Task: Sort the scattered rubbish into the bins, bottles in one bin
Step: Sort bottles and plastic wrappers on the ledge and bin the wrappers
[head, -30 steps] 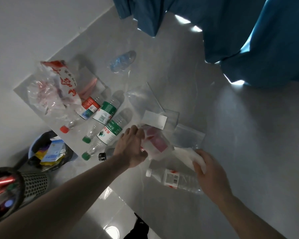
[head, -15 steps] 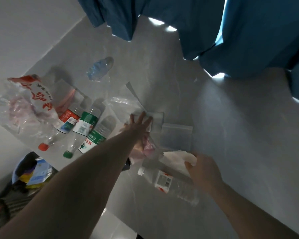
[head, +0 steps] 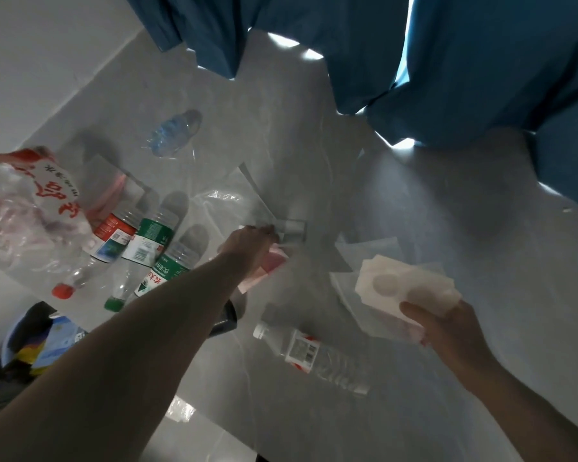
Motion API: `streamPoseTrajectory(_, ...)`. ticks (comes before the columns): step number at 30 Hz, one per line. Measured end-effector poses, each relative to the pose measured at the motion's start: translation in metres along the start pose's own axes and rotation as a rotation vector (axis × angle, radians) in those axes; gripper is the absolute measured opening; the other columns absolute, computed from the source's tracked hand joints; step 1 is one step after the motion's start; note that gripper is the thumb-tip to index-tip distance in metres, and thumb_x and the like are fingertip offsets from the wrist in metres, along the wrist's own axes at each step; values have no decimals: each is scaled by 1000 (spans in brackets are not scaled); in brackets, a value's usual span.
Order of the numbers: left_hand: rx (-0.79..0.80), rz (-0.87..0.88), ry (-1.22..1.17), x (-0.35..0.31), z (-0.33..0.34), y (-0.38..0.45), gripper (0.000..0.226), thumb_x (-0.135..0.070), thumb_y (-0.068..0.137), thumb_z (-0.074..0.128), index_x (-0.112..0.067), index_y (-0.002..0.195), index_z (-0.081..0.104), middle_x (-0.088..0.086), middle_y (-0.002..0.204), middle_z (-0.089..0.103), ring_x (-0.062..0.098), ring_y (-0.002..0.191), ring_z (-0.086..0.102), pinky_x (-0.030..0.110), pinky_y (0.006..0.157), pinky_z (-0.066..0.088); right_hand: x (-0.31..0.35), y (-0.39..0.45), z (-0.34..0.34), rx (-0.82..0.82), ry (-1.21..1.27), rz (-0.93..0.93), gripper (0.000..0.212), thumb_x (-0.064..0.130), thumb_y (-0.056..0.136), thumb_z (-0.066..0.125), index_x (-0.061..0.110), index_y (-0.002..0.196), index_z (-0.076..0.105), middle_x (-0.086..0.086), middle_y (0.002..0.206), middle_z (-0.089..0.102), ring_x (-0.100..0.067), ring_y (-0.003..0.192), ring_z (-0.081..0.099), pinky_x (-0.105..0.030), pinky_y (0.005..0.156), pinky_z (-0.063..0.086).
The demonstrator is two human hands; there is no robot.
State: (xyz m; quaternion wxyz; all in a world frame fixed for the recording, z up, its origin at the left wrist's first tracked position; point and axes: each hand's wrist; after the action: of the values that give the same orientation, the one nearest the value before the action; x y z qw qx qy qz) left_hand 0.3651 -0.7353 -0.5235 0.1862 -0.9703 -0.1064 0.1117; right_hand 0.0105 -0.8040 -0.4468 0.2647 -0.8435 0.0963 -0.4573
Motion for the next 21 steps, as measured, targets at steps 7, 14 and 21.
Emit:
streamPoseTrajectory(7, -60, -75, -95, -6, -14, -9, 23, -34, 94, 59, -27, 113, 71, 4, 107, 74, 31, 97, 69, 33, 81, 48, -21, 6, 0, -85, 385, 164, 39, 5, 79, 78, 3, 116, 69, -14, 111, 72, -37, 91, 69, -41, 64, 54)
streamPoseTrajectory(14, -376, -52, -220, -18, -56, -29, 22, -17, 94, 53, -18, 114, 64, 5, 101, 73, 34, 81, 69, 37, 68, 50, -12, -2, 11, -205, 417, 155, 40, 6, 84, 75, 14, 121, 65, -4, 104, 70, -29, 91, 69, -49, 71, 59)
streamPoseTrajectory(21, -542, -32, -342, -51, -113, -93, 21, -14, 94, 59, -21, 113, 62, 4, 94, 73, 29, 72, 68, 34, 63, 53, 40, -56, -17, -288, 99, -90, 27, 14, 82, 79, 6, 107, 70, -7, 96, 71, -21, 83, 68, -22, 61, 51)
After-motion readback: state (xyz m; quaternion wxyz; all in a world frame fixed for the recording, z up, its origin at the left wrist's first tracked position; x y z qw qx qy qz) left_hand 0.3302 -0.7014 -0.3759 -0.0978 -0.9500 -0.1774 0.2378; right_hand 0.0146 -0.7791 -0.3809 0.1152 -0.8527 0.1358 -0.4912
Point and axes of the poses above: each hand's wrist, its own y-axis towards the middle knuckle, its own z-axis out of the palm, x = y × z
